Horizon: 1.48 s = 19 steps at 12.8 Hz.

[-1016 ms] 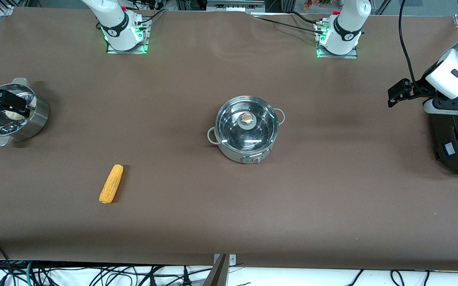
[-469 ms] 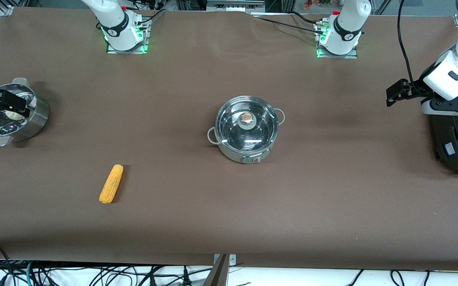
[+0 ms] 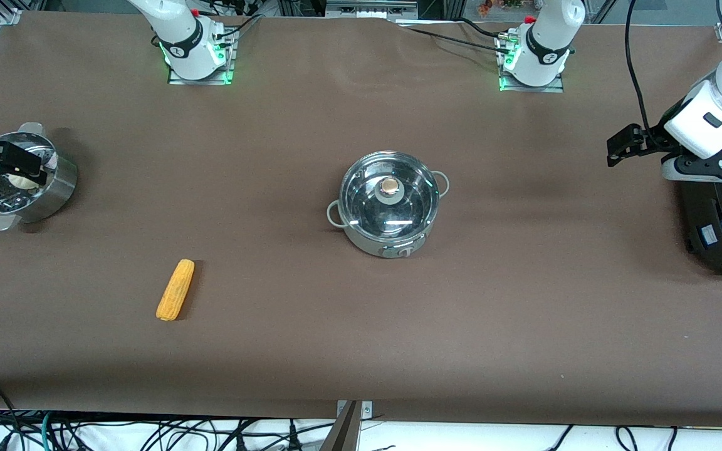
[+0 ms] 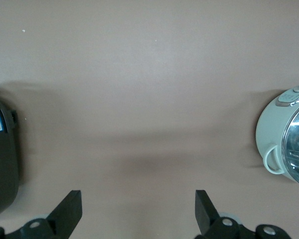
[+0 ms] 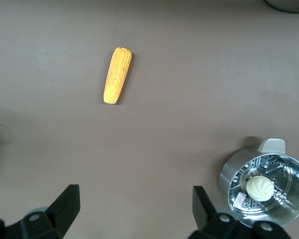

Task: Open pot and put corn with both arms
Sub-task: 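Reach the left gripper to the lid knob while the right gripper reaches the corn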

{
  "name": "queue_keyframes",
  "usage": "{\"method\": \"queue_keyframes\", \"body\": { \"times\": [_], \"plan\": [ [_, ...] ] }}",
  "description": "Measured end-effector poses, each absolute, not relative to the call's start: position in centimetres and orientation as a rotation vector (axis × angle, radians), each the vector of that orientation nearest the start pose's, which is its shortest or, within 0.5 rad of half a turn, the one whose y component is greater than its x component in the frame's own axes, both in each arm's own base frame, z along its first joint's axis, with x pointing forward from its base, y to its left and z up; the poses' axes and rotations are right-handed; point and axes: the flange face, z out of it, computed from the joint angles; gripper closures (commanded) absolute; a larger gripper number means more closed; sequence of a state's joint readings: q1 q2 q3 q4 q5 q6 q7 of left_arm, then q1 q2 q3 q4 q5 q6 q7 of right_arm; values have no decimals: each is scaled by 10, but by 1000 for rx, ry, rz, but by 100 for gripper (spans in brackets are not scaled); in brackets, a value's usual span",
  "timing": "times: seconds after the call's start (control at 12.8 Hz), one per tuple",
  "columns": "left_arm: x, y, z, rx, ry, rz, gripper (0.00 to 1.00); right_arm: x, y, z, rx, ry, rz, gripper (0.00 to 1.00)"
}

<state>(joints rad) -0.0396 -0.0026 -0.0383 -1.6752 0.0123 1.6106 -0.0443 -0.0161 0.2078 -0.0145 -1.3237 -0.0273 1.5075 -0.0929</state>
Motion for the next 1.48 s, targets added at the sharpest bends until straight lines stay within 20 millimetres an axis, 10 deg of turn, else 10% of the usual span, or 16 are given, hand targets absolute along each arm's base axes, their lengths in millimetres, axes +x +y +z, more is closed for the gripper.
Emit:
{"method": "queue_keyframes", "body": {
  "times": [0.55,0.86,1.17,1.48],
  "plan": [
    [550,-64,581,-3121,112,93,0,611,-21,614,-3169,-95,41,0],
    [539,-155,580,-3108,292,87,0,613,-22,610,-3168,-95,51,0],
    [530,-325,541,-3131,176,130,0,651,-15,506,-3112,-100,240,0],
    [528,-453,450,-3075,256,71,0,698,11,362,-3073,-112,165,0]
  ]
}}
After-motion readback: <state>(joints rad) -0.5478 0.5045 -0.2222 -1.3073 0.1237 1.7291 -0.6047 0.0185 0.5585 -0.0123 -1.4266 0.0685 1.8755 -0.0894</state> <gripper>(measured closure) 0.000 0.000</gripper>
